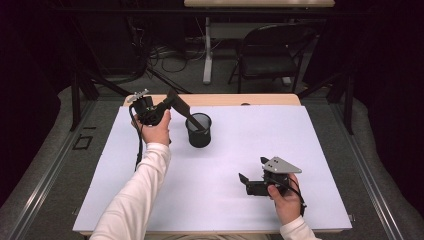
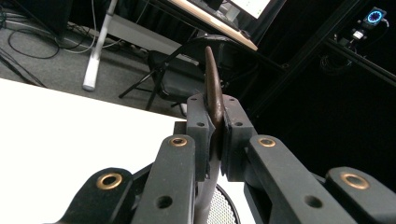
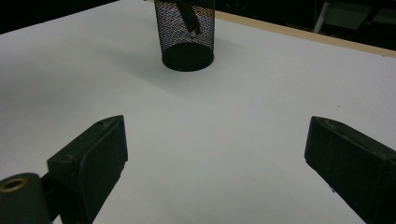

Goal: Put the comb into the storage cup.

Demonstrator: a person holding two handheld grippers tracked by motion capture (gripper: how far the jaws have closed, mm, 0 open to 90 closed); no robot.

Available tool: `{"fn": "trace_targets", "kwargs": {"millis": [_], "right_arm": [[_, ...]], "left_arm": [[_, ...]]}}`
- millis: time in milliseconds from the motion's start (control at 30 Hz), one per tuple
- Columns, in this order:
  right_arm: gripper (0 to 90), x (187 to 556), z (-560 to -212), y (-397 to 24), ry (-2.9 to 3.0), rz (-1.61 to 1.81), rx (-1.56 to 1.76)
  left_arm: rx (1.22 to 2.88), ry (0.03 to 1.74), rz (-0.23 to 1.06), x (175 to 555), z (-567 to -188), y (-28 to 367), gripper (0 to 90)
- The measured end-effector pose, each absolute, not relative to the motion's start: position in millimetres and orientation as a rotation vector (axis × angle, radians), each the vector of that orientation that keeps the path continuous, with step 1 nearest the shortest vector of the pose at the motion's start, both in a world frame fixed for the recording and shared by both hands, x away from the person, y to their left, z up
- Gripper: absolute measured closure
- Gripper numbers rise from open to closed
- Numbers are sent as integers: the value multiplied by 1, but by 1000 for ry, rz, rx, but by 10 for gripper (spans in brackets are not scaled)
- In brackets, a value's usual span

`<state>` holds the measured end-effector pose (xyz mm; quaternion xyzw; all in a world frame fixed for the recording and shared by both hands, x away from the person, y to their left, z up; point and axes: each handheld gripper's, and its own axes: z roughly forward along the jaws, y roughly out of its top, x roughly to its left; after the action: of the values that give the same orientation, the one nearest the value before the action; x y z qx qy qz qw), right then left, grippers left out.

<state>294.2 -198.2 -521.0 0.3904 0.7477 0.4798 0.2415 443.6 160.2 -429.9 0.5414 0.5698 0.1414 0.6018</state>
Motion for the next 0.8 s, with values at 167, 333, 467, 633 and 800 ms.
{"fn": "trace_targets", "kwargs": {"millis": [167, 333, 467, 633, 800], "right_arm": [[57, 294, -521, -198, 2047, 1312, 1067], [58, 294, -521, -198, 2046, 1312, 1065], [58, 294, -521, -198, 2046, 1313, 1063], [59, 294, -520, -198, 2046, 1315, 1063], [59, 294, -521, -198, 2046, 1314, 1063]], "left_arm": [[1255, 1329, 322, 445, -434, 158, 845], [1263, 1332, 323, 446, -437, 158, 846], [1264, 1335, 319, 446, -439, 156, 846], [1264, 1343, 313, 447, -442, 155, 845], [1265, 1345, 312, 448, -445, 155, 845]]}}
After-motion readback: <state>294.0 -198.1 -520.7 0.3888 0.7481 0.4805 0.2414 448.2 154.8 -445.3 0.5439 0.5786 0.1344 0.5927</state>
